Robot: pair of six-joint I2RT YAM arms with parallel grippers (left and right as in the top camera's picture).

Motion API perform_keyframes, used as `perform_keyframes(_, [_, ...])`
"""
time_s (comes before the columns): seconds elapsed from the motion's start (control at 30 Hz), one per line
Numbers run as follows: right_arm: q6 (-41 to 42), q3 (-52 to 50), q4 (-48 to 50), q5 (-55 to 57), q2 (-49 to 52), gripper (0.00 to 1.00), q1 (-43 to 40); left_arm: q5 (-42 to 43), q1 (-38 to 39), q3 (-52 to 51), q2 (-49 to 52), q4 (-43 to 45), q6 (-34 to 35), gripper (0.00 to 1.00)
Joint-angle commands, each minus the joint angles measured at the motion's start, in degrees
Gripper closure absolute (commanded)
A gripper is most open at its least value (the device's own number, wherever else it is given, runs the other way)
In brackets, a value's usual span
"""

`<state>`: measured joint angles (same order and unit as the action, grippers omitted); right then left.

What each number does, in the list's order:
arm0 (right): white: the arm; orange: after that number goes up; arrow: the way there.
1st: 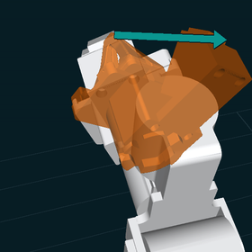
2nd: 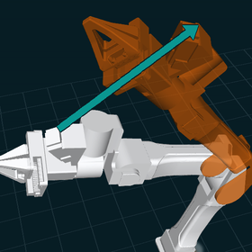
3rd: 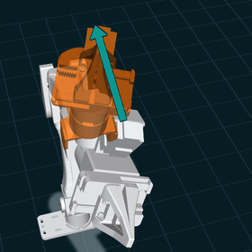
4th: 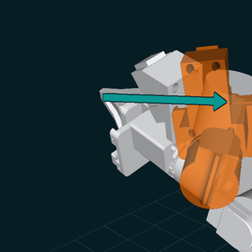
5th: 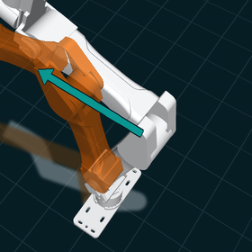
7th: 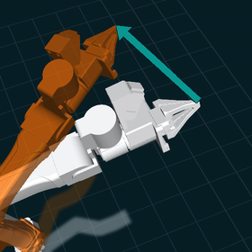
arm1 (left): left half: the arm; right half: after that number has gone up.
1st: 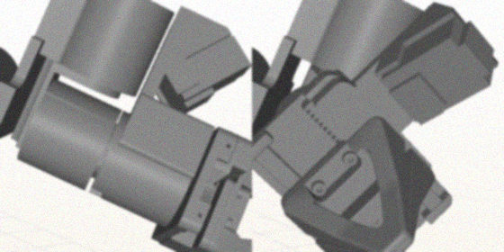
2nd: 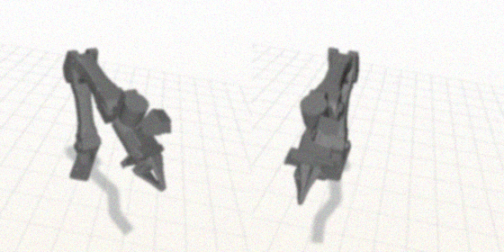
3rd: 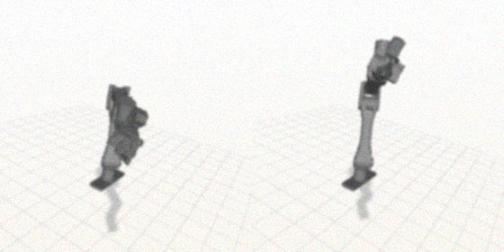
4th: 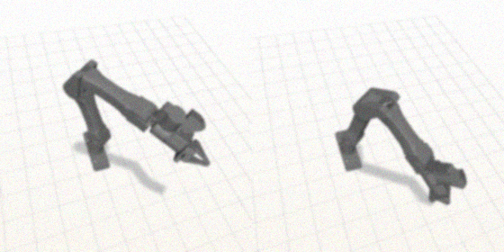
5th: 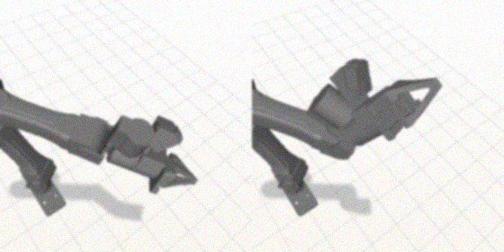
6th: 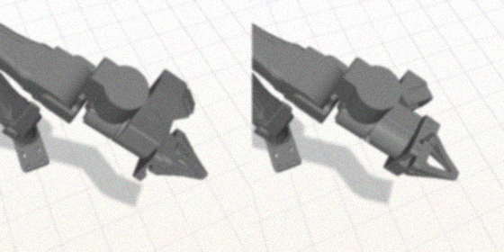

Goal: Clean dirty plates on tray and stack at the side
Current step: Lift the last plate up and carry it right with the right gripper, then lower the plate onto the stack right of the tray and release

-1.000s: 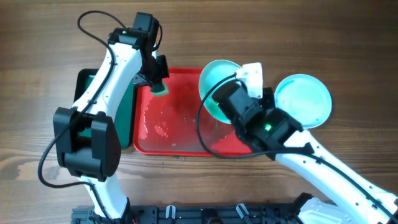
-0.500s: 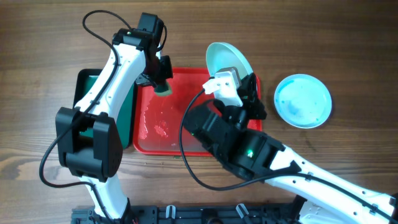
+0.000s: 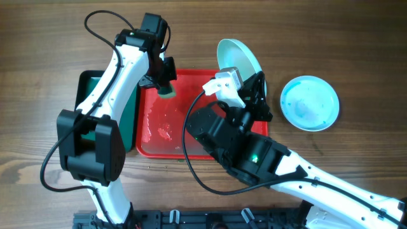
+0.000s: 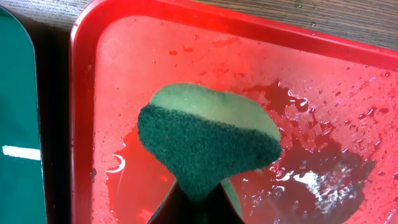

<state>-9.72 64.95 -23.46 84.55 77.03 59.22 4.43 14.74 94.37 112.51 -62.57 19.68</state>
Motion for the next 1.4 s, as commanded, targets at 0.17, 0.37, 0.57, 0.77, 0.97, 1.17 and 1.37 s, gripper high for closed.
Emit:
perform_keyframes(0.17, [9.79,-1.68,-5.33,-16.35,-0.37,0.96,-0.07,0.48,0.02,0.35,0.46,0.2,0.55,0.96])
perform_keyframes(0.37, [35.5,-1.75,-15.63,-55.8,-0.37,0.96,-7.96,0.48,0.0,0.35,0.46,0.61,0.57,0.96])
perform_keyframes(0.57, [36.68,-1.75,-16.44,-80.63,-0.39,0.96,-25.57,0.48,0.0,0.35,0.46,0.59,0.55,0.96])
perform_keyframes(0.77, [35.01,-1.75,-20.52,-93.85,-0.39,0.96,-48.41,0.48,0.0,0.35,0.46,0.61,0.52,0.96])
perform_keyframes(0.97, [33.05,-2.12,-24.87,-90.12,-0.37,0.96,-65.72,0.48,0.0,0.35,0.46,0.63,0.52,0.96])
perform_keyframes(1.17, [34.23,-6.99,-23.34,-84.37,-0.35,0.96,-76.61,0.48,0.0,0.35,0.46,0.63,0.52,0.96])
perform_keyframes(1.37, [34.36,-15.56,-13.97,-83.45,1.51,0.96,-81.44,0.48,0.0,0.35,0.46,0.66,0.52,0.96])
